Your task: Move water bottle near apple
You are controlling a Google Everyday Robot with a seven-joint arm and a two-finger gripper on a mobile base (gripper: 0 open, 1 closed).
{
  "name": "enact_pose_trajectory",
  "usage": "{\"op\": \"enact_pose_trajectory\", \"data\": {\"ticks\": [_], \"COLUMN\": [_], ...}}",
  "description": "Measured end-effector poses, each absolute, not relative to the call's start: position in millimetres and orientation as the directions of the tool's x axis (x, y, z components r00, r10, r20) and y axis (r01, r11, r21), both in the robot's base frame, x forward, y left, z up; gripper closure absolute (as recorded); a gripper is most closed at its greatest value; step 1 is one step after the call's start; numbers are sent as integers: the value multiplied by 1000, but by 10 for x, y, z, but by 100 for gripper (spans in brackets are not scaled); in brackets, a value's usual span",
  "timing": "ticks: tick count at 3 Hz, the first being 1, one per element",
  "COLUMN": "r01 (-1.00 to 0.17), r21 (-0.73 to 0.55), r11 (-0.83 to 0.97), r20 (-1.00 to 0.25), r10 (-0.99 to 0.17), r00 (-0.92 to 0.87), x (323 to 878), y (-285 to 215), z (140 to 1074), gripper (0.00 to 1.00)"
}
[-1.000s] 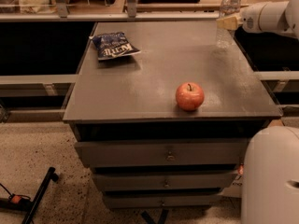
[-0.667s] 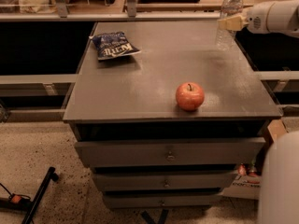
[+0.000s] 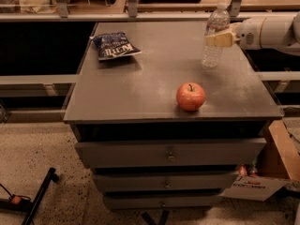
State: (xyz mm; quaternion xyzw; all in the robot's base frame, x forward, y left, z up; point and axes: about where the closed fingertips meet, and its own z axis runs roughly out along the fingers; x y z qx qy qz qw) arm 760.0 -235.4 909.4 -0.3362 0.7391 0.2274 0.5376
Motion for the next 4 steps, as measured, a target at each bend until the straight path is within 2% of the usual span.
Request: {"op": "enact_pose_trajectory", "data": {"ticks": [1, 4], "r01": [-801, -865], "r21": [-33, -108], "r11": [597, 491], "r20": [-947, -946], "r10": [-274, -318], "r00": [-166, -63], "x": [7400, 6923], "y": [-2082, -1829], "z": [8978, 9038], "gripper": [100, 100]}}
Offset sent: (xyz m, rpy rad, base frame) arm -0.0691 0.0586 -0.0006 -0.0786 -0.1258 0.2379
